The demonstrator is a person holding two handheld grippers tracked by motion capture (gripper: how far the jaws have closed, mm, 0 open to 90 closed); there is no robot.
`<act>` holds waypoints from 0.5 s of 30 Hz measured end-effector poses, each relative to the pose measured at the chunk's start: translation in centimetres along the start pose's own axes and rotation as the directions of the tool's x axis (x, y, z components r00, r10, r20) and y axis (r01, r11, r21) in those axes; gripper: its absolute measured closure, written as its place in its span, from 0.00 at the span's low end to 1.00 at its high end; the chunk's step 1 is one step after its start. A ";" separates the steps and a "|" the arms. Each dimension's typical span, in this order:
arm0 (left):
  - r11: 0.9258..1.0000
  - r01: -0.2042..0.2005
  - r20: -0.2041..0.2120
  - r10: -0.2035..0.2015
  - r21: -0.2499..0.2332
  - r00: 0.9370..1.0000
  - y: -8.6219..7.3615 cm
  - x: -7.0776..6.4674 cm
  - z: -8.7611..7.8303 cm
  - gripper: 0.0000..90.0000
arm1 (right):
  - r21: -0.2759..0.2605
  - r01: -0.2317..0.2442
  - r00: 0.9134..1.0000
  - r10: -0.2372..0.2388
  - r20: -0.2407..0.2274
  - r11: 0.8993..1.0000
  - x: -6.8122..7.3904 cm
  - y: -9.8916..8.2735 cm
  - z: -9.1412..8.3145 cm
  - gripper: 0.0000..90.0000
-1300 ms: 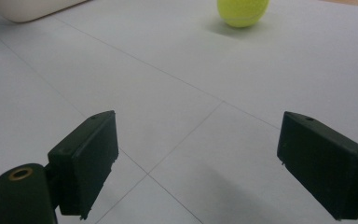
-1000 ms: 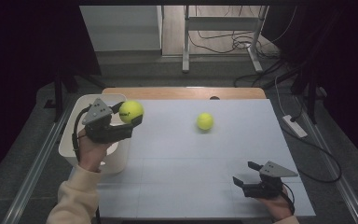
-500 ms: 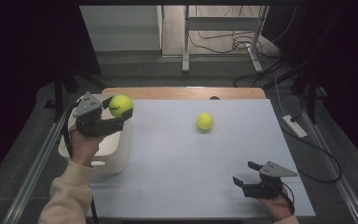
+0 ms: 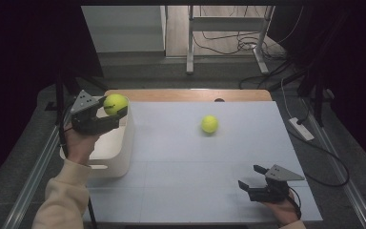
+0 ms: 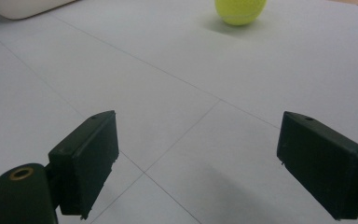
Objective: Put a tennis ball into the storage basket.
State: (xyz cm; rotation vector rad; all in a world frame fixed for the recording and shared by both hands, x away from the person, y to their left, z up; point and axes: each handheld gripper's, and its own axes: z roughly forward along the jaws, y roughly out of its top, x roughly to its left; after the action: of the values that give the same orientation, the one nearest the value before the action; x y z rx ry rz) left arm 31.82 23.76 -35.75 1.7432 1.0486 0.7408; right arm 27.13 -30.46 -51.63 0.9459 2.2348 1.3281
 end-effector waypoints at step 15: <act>0.999 0.017 -0.060 -0.015 0.034 0.998 0.3 2.0 0.1 0.30 | 0.002 -0.001 1.000 0.001 0.005 1.000 0.0 0.0 0.0 0.14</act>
State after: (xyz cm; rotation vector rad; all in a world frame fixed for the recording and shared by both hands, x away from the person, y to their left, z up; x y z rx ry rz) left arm 32.86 25.45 -35.45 1.7499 1.1205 0.7733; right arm 27.15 -30.48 -51.59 0.9508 2.2327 1.3221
